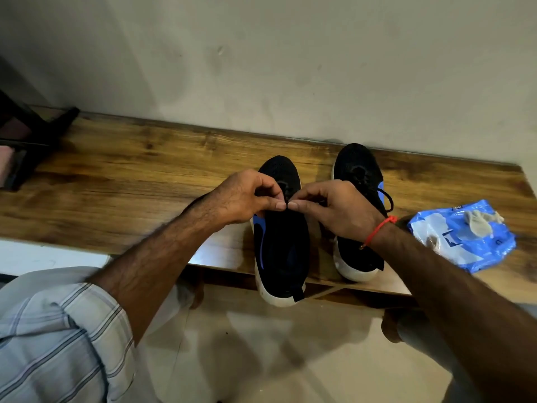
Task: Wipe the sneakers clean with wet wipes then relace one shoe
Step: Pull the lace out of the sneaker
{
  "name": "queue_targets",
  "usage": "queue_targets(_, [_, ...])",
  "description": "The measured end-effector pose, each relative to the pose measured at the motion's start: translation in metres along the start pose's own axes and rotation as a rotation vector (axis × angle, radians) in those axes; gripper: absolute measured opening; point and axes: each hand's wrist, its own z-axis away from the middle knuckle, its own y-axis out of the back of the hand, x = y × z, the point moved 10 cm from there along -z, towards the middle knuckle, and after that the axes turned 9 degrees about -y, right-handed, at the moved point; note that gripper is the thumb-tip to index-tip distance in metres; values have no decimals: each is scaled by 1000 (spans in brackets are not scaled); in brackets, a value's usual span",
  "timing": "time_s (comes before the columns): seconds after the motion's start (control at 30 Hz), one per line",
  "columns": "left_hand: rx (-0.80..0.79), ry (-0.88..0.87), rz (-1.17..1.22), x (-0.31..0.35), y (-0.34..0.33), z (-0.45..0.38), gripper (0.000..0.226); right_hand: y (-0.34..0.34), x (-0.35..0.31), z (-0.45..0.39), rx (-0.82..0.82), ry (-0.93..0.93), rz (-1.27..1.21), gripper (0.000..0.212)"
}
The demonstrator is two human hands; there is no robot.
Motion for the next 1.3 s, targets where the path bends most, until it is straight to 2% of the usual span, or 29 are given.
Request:
queue_targets(0.1, [-9, 2, 40, 1, -1, 0, 2, -3, 3, -1, -3, -22, -33, 19])
queue_targets(0.27, [-15, 132, 88, -12, -3, 4, 5, -4, 17, -3, 49, -134, -317, 9])
queue_targets(0.47, [39, 177, -41, -16, -3, 3, 14, -10, 25, -1, 78, -211, -605, 7])
queue_targets(0.57, [87, 83, -163, -7, -1, 0, 9, -18, 27, -1, 51, -253, -611, 6])
queue_targets(0.73, [55, -48, -218, 9, -2, -1, 5, -21, 21, -2, 26, -233, -437, 5])
queue_targets(0.8, [74, -14, -180, 3, 3, -2, 6, -16, 23, -3, 36, -254, -464, 6])
queue_targets(0.9, [122, 72, -77, -10, 14, -1, 7, -19, 37, -2, -2, -383, -650, 6])
queue_targets(1.07, [28, 67, 22, -4, 2, 5, 11, -29, 38, 0, -77, -436, -815, 6])
queue_targets(1.17, [43, 41, -35, 1, 2, 4, 10, -32, 34, 1, -130, -438, -819, 5])
queue_targets(1.3, [49, 139, 109, -9, 1, 6, 9, -37, 31, 1, -207, -425, -749, 10])
